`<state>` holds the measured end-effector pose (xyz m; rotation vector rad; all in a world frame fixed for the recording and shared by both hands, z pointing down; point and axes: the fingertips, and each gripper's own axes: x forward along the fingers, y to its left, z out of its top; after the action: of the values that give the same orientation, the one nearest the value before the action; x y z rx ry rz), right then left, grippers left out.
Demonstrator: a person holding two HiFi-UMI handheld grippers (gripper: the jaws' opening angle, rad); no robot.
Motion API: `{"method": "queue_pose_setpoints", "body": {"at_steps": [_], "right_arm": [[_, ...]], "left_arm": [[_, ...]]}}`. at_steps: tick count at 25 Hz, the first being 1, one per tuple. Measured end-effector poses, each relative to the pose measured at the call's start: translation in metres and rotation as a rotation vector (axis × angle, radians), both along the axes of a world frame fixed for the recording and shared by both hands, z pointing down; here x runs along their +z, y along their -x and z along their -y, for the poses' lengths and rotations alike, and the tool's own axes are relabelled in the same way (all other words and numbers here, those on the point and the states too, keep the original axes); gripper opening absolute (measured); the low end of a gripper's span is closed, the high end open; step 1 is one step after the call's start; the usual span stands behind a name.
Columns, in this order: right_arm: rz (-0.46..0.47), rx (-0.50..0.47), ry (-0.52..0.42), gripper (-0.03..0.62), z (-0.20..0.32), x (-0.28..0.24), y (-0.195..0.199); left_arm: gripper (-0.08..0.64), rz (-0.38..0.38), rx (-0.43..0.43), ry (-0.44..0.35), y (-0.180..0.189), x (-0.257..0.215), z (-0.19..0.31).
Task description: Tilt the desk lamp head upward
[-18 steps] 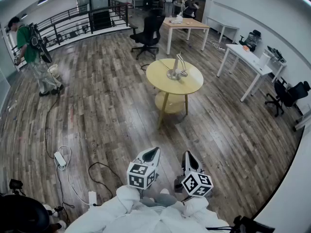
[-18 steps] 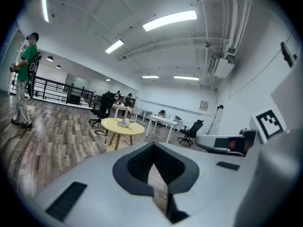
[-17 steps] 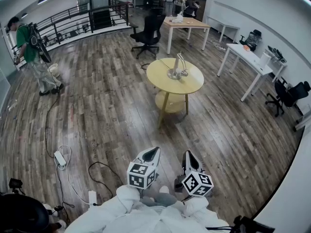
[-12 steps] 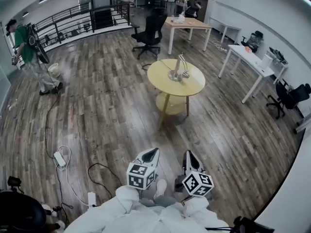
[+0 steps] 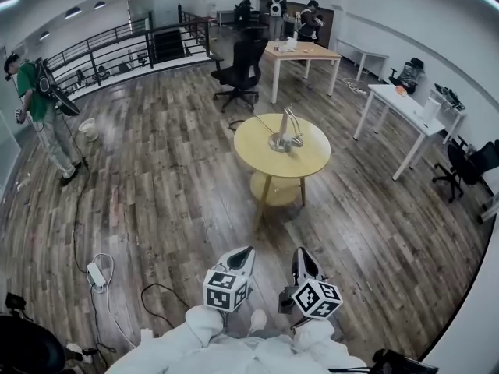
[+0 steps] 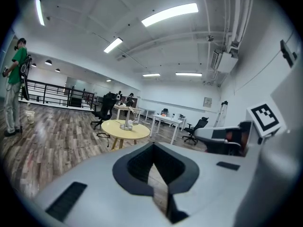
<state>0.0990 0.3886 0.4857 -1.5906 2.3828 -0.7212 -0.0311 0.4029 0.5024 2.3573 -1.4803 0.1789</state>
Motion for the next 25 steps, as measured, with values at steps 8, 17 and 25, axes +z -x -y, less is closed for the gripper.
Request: {"method": "queue_pose_setpoints", "body": {"at_steps": [8, 17, 25], "right_arm": [[-0.008, -0.023, -0.008, 0.012, 0.069, -0.010, -0.018], [-0.028, -0.034, 0.030, 0.012, 0.125, 0.004, -0.044], [-0.047, -0.060, 0.072, 0.012, 0.158, 0.015, -0.048]], "left_arm": [[-0.002, 0.006, -0.019, -0.005, -0.019, -0.009, 0.067], [-0.002, 0.000, -0.017, 0.002, -0.048, -0.006, 0.127], [-0.002, -0.005, -0.024, 0.021, -0.056, -0.001, 0.164]]}}
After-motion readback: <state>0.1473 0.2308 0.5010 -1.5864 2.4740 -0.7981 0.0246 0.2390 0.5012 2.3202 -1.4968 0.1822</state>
